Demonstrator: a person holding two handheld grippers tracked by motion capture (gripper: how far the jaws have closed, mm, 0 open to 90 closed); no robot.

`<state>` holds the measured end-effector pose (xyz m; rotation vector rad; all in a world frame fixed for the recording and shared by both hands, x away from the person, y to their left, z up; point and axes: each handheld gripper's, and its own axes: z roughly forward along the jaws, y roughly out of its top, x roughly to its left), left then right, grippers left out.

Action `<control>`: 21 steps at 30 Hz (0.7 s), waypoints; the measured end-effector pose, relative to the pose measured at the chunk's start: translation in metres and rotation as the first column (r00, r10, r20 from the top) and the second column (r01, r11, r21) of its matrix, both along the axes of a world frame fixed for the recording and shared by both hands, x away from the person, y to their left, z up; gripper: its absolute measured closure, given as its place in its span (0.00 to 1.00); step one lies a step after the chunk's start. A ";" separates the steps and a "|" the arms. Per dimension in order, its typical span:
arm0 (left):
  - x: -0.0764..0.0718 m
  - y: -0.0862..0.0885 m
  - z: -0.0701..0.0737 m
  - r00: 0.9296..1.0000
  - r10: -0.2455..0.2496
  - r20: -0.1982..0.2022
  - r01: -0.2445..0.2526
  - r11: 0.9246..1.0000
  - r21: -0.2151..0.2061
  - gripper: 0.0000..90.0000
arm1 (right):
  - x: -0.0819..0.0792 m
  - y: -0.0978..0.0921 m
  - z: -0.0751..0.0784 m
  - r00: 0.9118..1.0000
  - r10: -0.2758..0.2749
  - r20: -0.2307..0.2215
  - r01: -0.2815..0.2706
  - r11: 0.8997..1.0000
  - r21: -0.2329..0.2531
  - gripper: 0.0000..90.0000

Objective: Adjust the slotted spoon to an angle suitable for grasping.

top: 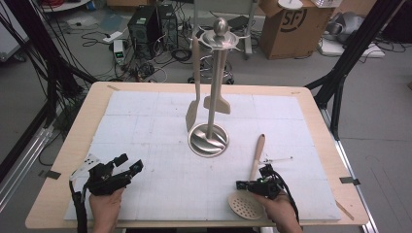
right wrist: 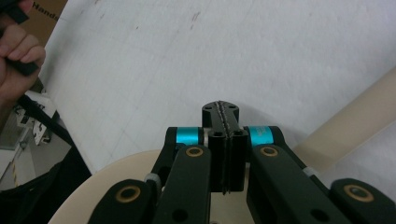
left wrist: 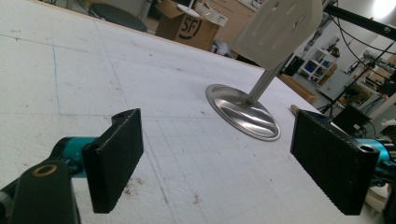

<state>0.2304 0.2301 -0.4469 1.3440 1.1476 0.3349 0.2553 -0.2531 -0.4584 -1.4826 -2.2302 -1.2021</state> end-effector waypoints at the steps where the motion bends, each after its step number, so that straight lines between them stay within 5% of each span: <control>1: 0.000 0.000 0.000 1.000 -0.001 0.001 0.001 1.000 0.003 0.20 | -0.002 -0.002 0.000 1.000 0.004 0.000 -0.004 1.000 0.001 1.00; 21: 0.000 0.000 0.000 1.000 -0.002 -0.001 0.002 1.000 0.001 0.20 | -0.007 -0.033 -0.001 0.998 -0.058 -0.003 0.058 0.998 0.015 1.00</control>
